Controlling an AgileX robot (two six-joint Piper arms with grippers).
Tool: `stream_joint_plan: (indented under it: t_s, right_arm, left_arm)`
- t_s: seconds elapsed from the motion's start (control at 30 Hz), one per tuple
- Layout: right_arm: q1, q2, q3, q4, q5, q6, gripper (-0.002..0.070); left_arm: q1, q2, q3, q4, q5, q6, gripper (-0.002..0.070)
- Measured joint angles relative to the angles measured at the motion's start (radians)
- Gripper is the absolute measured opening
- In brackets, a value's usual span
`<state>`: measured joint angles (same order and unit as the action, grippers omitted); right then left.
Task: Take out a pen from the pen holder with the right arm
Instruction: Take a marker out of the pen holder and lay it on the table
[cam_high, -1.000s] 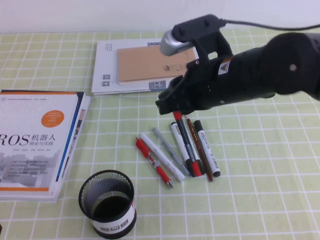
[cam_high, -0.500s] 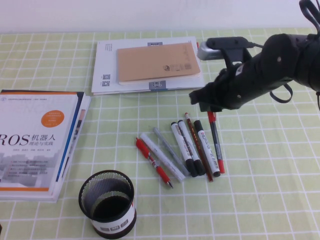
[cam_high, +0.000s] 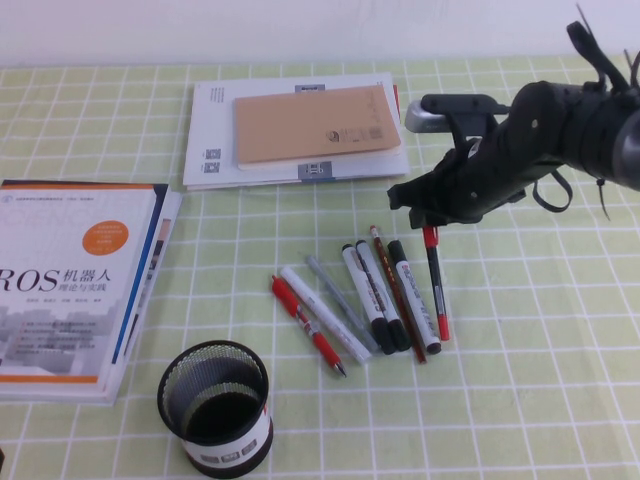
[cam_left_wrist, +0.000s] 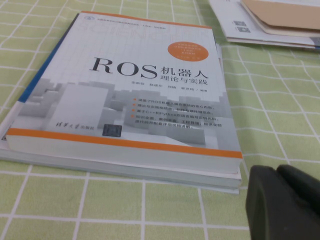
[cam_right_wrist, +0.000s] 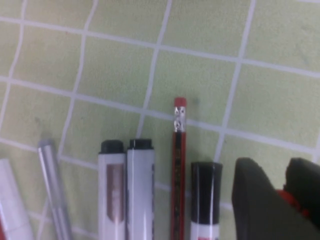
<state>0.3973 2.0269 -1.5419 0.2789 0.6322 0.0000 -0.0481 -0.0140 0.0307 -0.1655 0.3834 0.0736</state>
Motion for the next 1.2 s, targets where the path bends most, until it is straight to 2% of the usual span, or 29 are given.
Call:
stream_joint_plan:
  t_s: [0.2, 0.7, 0.8, 1.07, 1.2]
  right_arm:
    - [0.000, 0.062, -0.061, 0.000, 0.026, 0.000, 0.0080]
    - [0.000, 0.078, -0.067, 0.025, 0.060, 0.000, 0.0083]
    - [0.000, 0.081, -0.067, 0.026, 0.063, 0.000, 0.0106]
    - [0.000, 0.083, -0.067, 0.027, 0.069, 0.000, 0.0229]
    - [0.000, 0.083, -0.067, 0.026, 0.080, 0.000, 0.0247]
  left_arm:
    - [0.000, 0.000, 0.000, 0.000, 0.000, 0.000, -0.0008]
    - [0.000, 0.000, 0.000, 0.000, 0.000, 0.000, -0.0008]
    - [0.000, 0.000, 0.000, 0.000, 0.000, 0.000, -0.0008]
    - [0.000, 0.000, 0.000, 0.000, 0.000, 0.000, -0.0008]
    - [0.000, 0.000, 0.000, 0.000, 0.000, 0.000, -0.0008]
